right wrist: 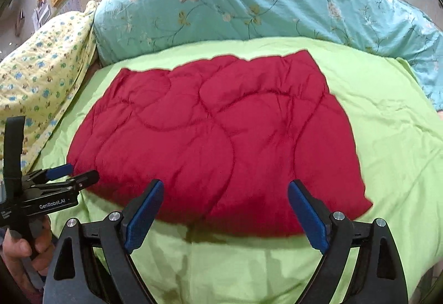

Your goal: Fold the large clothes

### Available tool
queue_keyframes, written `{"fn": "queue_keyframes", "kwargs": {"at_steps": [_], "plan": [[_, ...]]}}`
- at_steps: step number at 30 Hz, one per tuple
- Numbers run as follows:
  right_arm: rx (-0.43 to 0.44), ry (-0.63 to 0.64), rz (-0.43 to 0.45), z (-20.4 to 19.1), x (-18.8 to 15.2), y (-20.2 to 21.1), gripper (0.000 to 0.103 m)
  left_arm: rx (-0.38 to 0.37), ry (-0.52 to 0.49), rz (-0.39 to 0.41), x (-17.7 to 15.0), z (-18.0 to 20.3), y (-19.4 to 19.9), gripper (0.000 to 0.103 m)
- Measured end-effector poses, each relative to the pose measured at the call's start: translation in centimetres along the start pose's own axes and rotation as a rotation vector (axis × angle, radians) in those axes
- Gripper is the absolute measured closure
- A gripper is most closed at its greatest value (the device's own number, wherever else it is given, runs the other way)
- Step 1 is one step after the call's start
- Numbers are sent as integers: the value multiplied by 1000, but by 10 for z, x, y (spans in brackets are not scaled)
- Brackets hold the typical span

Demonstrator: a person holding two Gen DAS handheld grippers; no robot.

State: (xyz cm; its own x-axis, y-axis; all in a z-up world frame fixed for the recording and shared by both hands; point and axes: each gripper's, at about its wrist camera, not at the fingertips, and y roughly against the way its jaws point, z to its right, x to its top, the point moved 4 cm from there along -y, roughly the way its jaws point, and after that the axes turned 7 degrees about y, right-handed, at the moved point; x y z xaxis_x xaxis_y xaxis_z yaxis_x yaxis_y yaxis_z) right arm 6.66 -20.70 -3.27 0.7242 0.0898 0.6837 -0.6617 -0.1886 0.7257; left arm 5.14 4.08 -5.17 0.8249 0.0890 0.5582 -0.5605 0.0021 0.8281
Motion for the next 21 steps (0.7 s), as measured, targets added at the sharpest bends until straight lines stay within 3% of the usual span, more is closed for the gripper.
{"fn": "queue_keyframes", "kwargs": {"at_steps": [7,12,21], "plan": [[29,19,-61,-14,-38,4,5,94,-71,25,-17,3,15,16],[43,72,-107,-28,-54,6,4,82,-83,35,-19,8,25,16],[-3,100,-67,-33,-27,23,3,99,-93,43,-5,17,37,16]]}}
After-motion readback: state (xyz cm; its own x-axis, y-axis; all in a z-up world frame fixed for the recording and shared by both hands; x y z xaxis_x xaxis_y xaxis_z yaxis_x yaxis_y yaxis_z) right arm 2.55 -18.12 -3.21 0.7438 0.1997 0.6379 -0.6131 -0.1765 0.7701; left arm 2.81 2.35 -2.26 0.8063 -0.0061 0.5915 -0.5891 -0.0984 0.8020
